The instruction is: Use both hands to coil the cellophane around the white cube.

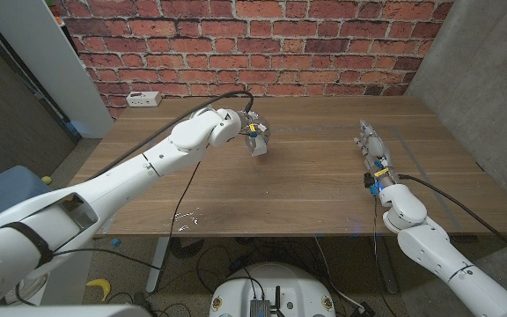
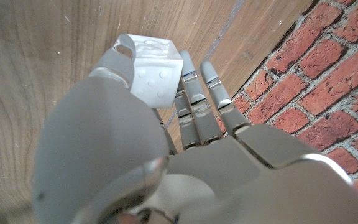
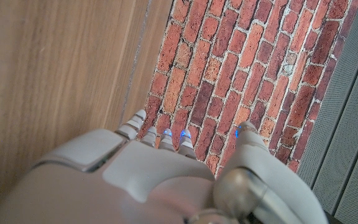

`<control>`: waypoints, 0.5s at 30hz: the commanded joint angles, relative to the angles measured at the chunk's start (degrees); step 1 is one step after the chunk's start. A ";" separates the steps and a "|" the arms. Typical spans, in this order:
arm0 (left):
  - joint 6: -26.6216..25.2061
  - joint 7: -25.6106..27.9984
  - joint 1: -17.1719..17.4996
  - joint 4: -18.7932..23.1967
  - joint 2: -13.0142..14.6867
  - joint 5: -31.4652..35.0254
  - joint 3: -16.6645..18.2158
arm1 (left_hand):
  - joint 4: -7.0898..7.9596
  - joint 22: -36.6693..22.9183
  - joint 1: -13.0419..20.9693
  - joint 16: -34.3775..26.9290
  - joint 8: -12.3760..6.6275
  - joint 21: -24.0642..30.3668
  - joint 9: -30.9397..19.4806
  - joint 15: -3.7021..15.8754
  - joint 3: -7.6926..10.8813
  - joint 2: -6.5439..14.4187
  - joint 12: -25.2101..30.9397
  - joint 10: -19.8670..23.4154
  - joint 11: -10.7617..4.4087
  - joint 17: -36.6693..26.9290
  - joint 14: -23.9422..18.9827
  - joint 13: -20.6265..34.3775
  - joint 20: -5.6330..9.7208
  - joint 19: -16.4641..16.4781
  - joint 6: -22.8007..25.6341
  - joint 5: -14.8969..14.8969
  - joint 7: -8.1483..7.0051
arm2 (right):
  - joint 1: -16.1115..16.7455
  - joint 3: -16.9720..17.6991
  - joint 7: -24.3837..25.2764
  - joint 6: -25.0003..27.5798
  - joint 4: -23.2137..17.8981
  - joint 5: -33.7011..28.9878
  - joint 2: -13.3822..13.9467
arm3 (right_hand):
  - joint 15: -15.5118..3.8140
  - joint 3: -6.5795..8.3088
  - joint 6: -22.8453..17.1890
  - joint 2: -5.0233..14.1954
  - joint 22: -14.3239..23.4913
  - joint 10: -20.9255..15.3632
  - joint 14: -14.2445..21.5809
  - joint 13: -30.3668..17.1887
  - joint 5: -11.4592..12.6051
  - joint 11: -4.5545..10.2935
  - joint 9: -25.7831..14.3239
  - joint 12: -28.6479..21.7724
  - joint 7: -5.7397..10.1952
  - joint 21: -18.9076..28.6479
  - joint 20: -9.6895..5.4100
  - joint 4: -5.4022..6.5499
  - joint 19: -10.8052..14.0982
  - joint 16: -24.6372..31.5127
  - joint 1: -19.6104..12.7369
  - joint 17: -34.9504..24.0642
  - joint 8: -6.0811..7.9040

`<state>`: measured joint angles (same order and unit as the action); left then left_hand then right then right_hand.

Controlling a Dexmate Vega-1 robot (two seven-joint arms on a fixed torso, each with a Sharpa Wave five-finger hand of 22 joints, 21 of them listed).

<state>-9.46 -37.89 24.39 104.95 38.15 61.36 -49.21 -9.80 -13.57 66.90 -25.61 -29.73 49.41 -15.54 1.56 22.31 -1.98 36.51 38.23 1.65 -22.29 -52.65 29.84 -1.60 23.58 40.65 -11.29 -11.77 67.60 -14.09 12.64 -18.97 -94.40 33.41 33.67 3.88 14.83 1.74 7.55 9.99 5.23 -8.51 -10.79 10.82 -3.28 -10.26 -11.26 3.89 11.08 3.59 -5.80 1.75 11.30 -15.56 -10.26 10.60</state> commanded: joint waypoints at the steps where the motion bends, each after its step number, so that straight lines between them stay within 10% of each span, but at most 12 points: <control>1: -5.05 -3.36 1.32 0.56 1.04 0.61 1.10 | 0.85 0.08 10.60 0.25 -0.60 0.52 -0.63 11.83 0.47 11.07 0.63 8.65 -8.34 -0.95 -6.51 1.22 -0.08 -0.44 12.99 -0.26 11.53 | -0.64 -0.28 0.30 0.45 -0.10 -0.37 -0.13 | 0.07 -0.22 -0.35 -0.13 0.18 -0.49 0.25 -0.12 -0.01 0.05 -0.20 -0.19 0.22 0.44 0.30 0.15 0.08 -0.10 0.27 -0.23 0.19; 15: -9.49 -8.45 0.68 -1.24 1.13 2.54 0.23 | 0.91 0.33 10.50 0.83 -0.80 1.63 -0.84 11.80 0.50 11.08 0.76 8.49 -8.39 -1.62 -6.62 1.88 -0.11 -1.01 12.51 -0.35 11.42 | -1.47 -0.71 0.31 1.09 0.03 -0.54 -0.18 | 0.05 -0.22 -0.30 -0.09 0.18 -0.51 0.27 -0.12 0.00 0.07 -0.20 -0.17 0.25 0.43 0.28 0.13 0.09 -0.12 0.28 -0.23 0.17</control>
<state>-15.53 -42.55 25.44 105.28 39.10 62.73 -48.49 -9.80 -13.31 66.90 -25.00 -30.05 50.66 -15.54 1.85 22.31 -1.97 36.96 38.23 1.64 -23.12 -52.94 30.11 -1.43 22.78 40.65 -11.27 -11.77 66.67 -14.55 12.83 -18.37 -94.46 33.07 33.55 3.88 14.83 1.74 7.55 9.99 5.23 -8.51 -10.79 10.82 -3.28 -10.26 -11.25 3.89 11.08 3.59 -5.80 1.74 11.30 -15.56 -10.26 10.60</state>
